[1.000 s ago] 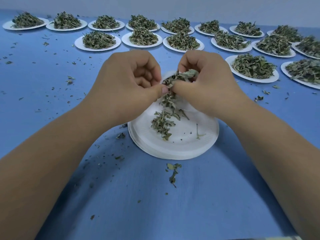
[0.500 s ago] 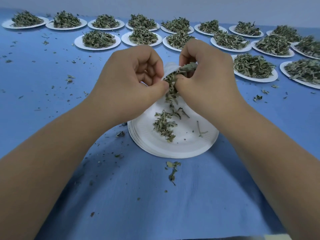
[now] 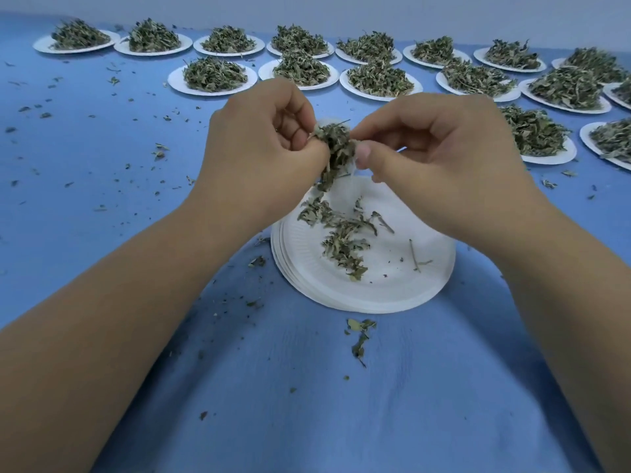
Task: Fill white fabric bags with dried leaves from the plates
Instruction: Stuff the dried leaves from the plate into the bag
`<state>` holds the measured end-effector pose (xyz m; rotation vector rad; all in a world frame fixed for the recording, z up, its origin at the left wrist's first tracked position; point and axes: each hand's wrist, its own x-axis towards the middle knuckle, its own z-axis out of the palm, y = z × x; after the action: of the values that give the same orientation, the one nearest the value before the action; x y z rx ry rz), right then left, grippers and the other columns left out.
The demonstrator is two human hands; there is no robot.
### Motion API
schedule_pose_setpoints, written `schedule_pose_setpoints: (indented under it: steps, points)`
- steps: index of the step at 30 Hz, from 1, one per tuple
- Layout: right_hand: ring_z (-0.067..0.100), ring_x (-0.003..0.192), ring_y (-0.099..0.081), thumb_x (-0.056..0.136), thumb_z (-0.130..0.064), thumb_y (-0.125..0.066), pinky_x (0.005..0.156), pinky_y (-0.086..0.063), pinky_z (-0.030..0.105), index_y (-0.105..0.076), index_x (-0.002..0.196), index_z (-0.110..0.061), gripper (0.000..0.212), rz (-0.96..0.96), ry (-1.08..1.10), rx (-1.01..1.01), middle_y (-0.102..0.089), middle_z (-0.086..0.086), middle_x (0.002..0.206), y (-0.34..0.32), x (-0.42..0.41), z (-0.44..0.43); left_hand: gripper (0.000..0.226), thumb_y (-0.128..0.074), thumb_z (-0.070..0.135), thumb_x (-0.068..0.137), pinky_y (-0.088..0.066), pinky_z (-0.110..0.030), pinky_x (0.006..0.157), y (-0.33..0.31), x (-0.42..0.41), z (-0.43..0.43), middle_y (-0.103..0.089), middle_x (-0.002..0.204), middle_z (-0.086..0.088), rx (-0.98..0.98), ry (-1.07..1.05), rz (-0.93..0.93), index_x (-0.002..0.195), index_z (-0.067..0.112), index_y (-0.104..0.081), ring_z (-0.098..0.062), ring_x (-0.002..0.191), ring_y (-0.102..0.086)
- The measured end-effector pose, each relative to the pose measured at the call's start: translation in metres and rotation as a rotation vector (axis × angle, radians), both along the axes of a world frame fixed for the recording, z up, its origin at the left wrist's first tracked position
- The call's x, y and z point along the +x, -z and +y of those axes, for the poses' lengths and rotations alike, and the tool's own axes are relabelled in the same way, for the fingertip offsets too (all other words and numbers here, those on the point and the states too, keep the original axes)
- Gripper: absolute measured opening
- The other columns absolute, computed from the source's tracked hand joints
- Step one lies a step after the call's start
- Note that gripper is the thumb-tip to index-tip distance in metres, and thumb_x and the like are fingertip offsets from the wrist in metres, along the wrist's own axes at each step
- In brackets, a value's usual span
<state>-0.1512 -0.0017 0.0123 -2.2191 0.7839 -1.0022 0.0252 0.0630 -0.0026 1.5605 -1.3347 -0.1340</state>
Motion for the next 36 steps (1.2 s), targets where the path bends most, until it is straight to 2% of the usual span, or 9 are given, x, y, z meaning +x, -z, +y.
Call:
schedule_pose_setpoints:
  steps: [3,6,8,12,16,18,24,31,36]
  points:
    - [0.011,0.081,-0.073,0.086,-0.013,-0.080,0.084,-0.060,0.034,-0.080,0.095,-0.025,0.015,0.001,-0.027,-0.002,-0.077,-0.008,0.084,0.002,0.001,0.002,0.011,-0.065,0.017,0.075,-0.056,-0.037,0.062,-0.001,-0.003,0.001,-0.066,0.068,-0.003,-0.006,0.023,0.006,0.076,0.027,-0.061,-0.030,0.065,-0.066]
    - [-0.002,0.077,-0.071,0.082,-0.016,-0.083,0.072,-0.049,0.009,-0.079,0.090,-0.024,0.012,0.019,0.019,-0.073,-0.074,-0.017,0.079,0.003,0.002,0.001,0.006,-0.064,0.018,0.073,-0.056,-0.040,0.061,-0.001,-0.005,0.002,-0.065,0.067,-0.004,-0.012,0.082,0.025,0.077,0.022,-0.065,-0.034,0.065,-0.065]
    - [-0.003,0.074,-0.066,0.079,-0.020,-0.083,0.068,-0.040,0.004,-0.072,0.088,-0.023,0.015,0.048,0.066,-0.131,-0.071,-0.020,0.077,0.003,0.002,0.000,0.006,-0.067,0.016,0.074,-0.058,-0.049,0.063,-0.001,-0.007,0.002,-0.066,0.068,-0.007,-0.003,0.131,0.042,0.079,0.019,-0.067,-0.039,0.066,-0.065]
    - [0.007,0.083,-0.057,0.077,-0.031,-0.079,0.068,-0.036,0.009,-0.060,0.095,-0.026,0.027,0.134,0.113,-0.218,-0.065,-0.015,0.089,0.005,0.001,-0.006,0.011,-0.064,0.004,0.074,-0.058,-0.059,0.069,-0.002,-0.005,0.004,-0.066,0.069,-0.014,0.072,0.281,0.107,0.080,0.013,-0.068,-0.046,0.070,-0.066]
    - [0.000,0.104,-0.064,0.082,-0.024,-0.077,0.080,-0.050,0.016,-0.063,0.110,-0.031,0.032,0.174,-0.050,0.014,-0.066,-0.017,0.112,-0.001,0.003,-0.014,0.009,-0.064,0.000,0.079,-0.054,-0.050,0.061,-0.003,0.000,0.005,-0.061,0.067,-0.011,0.100,0.391,0.089,0.083,0.007,-0.065,-0.042,0.063,-0.061]
    - [-0.001,0.099,-0.069,0.086,-0.014,-0.074,0.078,-0.051,0.013,-0.071,0.108,-0.026,0.025,0.170,-0.149,0.092,-0.072,-0.015,0.107,0.000,0.005,-0.016,0.007,-0.066,0.000,0.079,-0.053,-0.046,0.060,-0.004,0.002,0.005,-0.061,0.069,-0.016,0.099,0.433,0.088,0.085,0.004,-0.065,-0.039,0.061,-0.059]
    - [-0.004,0.074,-0.067,0.080,-0.022,-0.069,0.060,-0.043,0.006,-0.069,0.085,-0.027,0.008,0.163,0.036,-0.091,-0.066,-0.023,0.085,0.005,0.013,-0.015,0.009,-0.069,-0.006,0.084,-0.052,-0.040,0.056,-0.005,0.000,0.006,-0.059,0.067,-0.018,0.093,0.533,0.159,0.085,0.001,-0.064,-0.024,0.056,-0.058]
    - [0.020,0.073,-0.058,0.072,-0.020,-0.063,0.064,-0.048,0.040,-0.057,0.081,-0.013,0.013,0.115,0.184,-0.234,-0.061,-0.002,0.076,0.006,0.022,-0.010,0.013,-0.069,-0.007,0.082,-0.051,-0.030,0.058,-0.007,-0.003,0.005,-0.061,0.069,-0.009,0.062,0.612,0.229,0.086,0.004,-0.063,-0.017,0.057,-0.060]
    - [0.016,0.067,-0.053,0.075,-0.027,-0.062,0.062,-0.045,0.037,-0.058,0.091,-0.015,0.020,0.094,0.224,-0.180,-0.057,-0.004,0.073,0.006,0.022,-0.007,0.013,-0.067,-0.005,0.082,-0.049,-0.030,0.058,-0.008,-0.001,0.004,-0.060,0.070,-0.010,0.046,0.632,0.247,0.086,0.006,-0.063,-0.019,0.059,-0.059]
